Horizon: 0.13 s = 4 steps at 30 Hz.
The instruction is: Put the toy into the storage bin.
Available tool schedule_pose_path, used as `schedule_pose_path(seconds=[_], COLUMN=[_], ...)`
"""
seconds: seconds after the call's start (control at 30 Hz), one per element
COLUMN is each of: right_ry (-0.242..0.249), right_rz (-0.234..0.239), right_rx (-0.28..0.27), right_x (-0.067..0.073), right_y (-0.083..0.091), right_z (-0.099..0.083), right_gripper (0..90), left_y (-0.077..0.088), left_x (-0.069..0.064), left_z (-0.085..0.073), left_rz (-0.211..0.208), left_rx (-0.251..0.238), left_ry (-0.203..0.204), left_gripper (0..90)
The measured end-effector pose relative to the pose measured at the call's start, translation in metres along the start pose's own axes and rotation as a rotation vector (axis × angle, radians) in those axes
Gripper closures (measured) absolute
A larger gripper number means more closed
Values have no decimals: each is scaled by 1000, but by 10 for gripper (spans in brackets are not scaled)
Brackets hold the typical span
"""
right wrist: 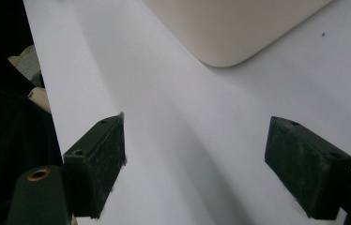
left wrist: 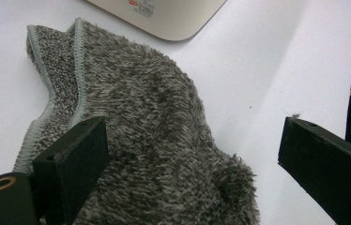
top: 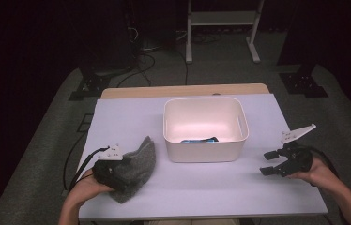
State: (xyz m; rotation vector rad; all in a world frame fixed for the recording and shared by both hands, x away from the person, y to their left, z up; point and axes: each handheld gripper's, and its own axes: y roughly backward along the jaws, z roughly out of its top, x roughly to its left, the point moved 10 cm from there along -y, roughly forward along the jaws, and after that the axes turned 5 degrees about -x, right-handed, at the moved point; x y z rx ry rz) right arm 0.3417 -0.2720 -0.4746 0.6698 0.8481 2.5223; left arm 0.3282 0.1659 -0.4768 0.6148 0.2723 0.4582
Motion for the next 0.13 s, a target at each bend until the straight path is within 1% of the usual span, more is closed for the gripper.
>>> schedule_pose_path(seconds=[0.07, 0.13], right_ry=[-11, -17], right_rz=[2, 6], right_rx=[-5, -7], right_x=[0, -1], right_y=[-1, -3], right_z=[-5, -9], right_gripper=[191, 189], left_y=[0, 1], left_x=[1, 1], left_z=[1, 2], left_rz=[8, 9], left_rx=[-6, -10], left_ry=[-2, -3], left_gripper=[50, 50])
